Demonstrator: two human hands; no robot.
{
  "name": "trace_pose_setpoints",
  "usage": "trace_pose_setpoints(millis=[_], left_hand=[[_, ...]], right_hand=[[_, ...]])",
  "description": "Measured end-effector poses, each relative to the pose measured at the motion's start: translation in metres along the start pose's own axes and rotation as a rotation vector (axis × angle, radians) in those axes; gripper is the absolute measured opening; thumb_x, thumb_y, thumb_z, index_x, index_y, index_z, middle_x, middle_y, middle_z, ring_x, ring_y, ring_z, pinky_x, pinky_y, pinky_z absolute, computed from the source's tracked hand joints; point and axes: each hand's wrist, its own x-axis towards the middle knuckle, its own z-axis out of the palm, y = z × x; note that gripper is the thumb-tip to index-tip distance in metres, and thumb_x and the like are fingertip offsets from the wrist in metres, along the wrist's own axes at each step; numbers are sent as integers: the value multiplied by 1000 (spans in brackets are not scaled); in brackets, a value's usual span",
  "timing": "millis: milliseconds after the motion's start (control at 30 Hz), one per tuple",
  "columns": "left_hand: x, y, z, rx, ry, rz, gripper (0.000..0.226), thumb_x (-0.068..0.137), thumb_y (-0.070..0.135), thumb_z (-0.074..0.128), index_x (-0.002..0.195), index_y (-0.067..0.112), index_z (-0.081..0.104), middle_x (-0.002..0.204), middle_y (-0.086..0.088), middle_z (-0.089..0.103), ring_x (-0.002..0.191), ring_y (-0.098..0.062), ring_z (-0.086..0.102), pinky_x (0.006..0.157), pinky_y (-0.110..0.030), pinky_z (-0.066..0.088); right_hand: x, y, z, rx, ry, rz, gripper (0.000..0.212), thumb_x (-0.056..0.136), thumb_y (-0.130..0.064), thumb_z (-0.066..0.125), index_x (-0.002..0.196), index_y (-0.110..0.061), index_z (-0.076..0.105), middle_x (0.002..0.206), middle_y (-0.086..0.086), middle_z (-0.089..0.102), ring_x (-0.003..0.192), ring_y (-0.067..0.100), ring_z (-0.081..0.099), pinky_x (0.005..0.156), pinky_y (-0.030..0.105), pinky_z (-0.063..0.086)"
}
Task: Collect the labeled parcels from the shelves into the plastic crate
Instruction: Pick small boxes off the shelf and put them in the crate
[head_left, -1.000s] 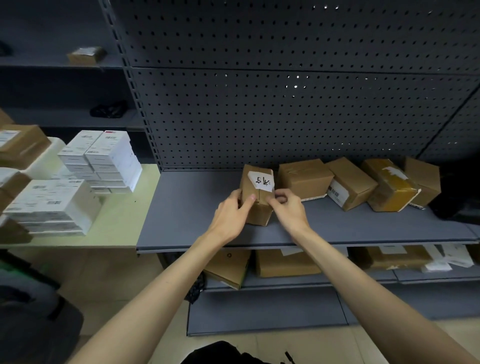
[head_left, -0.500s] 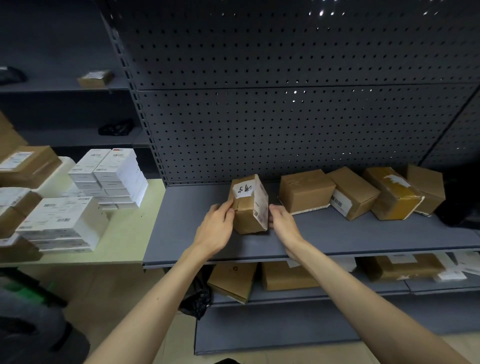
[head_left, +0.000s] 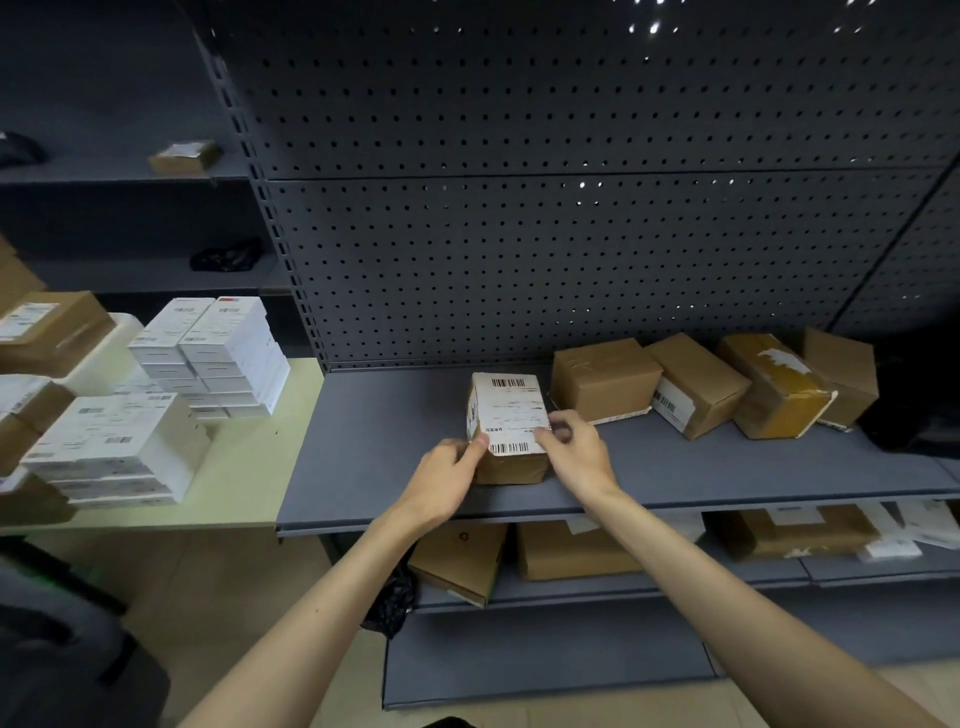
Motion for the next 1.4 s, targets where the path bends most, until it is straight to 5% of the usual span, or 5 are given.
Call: trace_pose_setpoints(millis=[533, 833, 967, 1167, 1400], left_hand=[[35, 5, -14, -231, 8, -9, 67, 102, 31, 56, 160, 22, 23, 158, 3, 39, 146, -18, 36, 117, -31, 28], [52, 13, -24, -267, 67, -34, 42, 99, 17, 62, 139, 10, 52, 135, -6, 61, 118, -16, 55, 95, -25, 37], [41, -6, -26, -148, 159, -2, 44, 94, 33, 69, 133, 16, 57, 122, 0, 65, 109, -17, 61, 88, -29, 48], [22, -29, -23, -125, 70, 31, 72, 92, 44, 70, 153, 25, 37, 106, -5, 69, 80, -20, 69, 75, -34, 59], [32, -14, -31, -108, 146, 61, 71, 92, 46, 69, 153, 24, 39, 145, 0, 53, 131, -19, 52, 110, -39, 43]], right_hand=[[-12, 10, -12, 58, -102, -8, 29, 96, -36, 62, 123, -24, 63, 108, -5, 66, 103, 8, 59, 84, 19, 41], [-9, 5, -15, 18, -74, 89, 45, 94, -44, 63, 126, -16, 48, 74, 10, 73, 54, 27, 68, 54, 38, 60], [-2, 2, -15, 48, 8, 103, 46, 93, -33, 66, 128, -10, 47, 84, 4, 72, 78, 29, 72, 73, 44, 61], [-2, -6, -16, 17, -64, 17, 36, 96, -26, 63, 129, -11, 60, 124, 6, 64, 104, 9, 54, 86, 19, 39], [-12, 1, -19, -80, 127, 12, 40, 91, -47, 64, 100, -8, 60, 97, 1, 64, 93, 18, 61, 71, 28, 42]])
